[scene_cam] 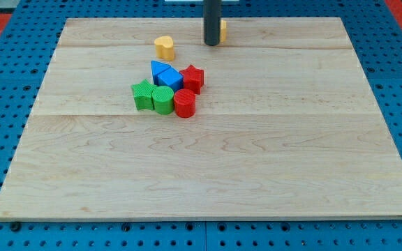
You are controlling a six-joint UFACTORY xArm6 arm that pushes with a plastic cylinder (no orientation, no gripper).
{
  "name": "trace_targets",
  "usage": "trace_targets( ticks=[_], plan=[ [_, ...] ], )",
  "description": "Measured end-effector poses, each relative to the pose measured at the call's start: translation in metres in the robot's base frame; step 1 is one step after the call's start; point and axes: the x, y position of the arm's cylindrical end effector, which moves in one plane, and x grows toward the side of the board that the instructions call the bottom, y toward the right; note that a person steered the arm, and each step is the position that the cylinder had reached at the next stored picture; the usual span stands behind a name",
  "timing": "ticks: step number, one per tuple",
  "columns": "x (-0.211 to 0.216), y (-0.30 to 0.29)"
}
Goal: Push the yellow heart towards the yellow hexagon
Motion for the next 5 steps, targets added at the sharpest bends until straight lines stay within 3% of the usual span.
trace_targets(
  ticks=[2, 3, 4, 5],
  plan=[
    [0.066, -0.063],
    [0.055, -0.116],
    [0.016, -0.110],
    [0.003, -0.088]
  ],
)
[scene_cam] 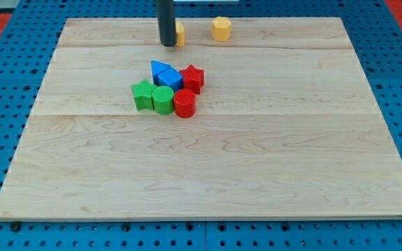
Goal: Push the yellow heart towards the yellow hexagon
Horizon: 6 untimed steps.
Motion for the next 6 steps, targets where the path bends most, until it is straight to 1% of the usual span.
trace_targets(
  ticks=[1, 2, 3, 4, 5, 6],
  plan=[
    [-0.002, -0.036],
    [-0.025, -0.032],
    [-0.027, 0.010],
    [-0.028, 0.013],
    [-0.010, 0.006],
    [0.031, 0.068]
  ],
)
